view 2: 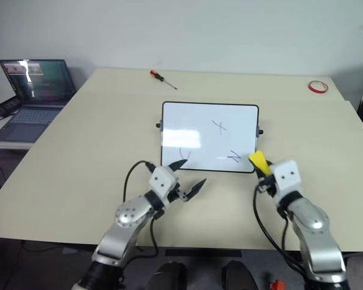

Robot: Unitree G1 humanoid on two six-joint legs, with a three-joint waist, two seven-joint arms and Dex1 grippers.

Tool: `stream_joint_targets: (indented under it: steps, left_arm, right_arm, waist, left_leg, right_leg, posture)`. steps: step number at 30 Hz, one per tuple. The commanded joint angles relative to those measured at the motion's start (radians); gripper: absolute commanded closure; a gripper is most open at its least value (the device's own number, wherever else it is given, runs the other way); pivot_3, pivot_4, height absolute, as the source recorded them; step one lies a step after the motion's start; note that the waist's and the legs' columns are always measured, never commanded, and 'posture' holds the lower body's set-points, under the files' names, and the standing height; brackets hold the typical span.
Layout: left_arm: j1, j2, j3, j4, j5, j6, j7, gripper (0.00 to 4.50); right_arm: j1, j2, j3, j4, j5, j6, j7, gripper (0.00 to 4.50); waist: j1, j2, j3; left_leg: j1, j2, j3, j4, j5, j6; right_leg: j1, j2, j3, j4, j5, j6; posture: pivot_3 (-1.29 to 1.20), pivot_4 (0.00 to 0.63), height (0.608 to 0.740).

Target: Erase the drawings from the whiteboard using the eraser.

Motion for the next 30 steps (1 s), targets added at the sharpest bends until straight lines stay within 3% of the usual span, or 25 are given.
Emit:
stream_joint_targets:
  steps: [1,16,23,30]
  left_arm:
    - [0.041,-0.008,0.035,-0.085,0.0,0.012,0.057,0.0]
    - [0.019,-0.015,0.03,-0.076,0.005,0.031,0.088,0.0]
    - [-0.036,-0.004,0.022,-0.028,-0.009,-0.002,0.044,0.0]
    - [-0.089,0.005,0.027,0.026,0.021,-0.052,0.061,0.0]
  right_arm:
    - [0.084,-0.035,-0.036,-0.026,-0.005,-0.121,0.042,3.36]
    - [0.046,-0.037,-0.013,0.049,-0.013,-0.207,0.044,3.36]
    - [-0.152,0.017,0.043,0.117,-0.055,-0.194,-0.023,3.36]
    - [-0.478,0.118,0.15,0.374,-0.095,-0.256,-0.045,3.36]
  waist:
    - [0.0,0.0,0.0]
    - [0.0,0.0,0.0]
    - [0.0,0.0,0.0]
    - [-0.003,0.001,0.001]
  left_leg:
    - [0.001,0.0,0.0,0.0,0.0,0.0]
    - [0.001,0.0,0.002,0.0,0.0,0.0]
    - [0.002,0.0,0.002,0.0,0.0,0.0]
    - [0.001,0.0,0.003,0.0,0.0,0.0]
  right_leg:
    - [0.001,0.0,0.0,0.0,0.0,0.0]
    - [0.001,0.001,0.0,0.0,0.0,0.0]
    - [0.001,0.002,-0.001,0.0,0.0,0.001]
    - [0.0,0.002,-0.001,0.001,0.001,0.001]
  posture:
    - [0.0,0.15,0.74]
    - [0.0,0.15,0.74]
    - [0.0,0.15,0.74]
    - [0.0,0.15,0.74]
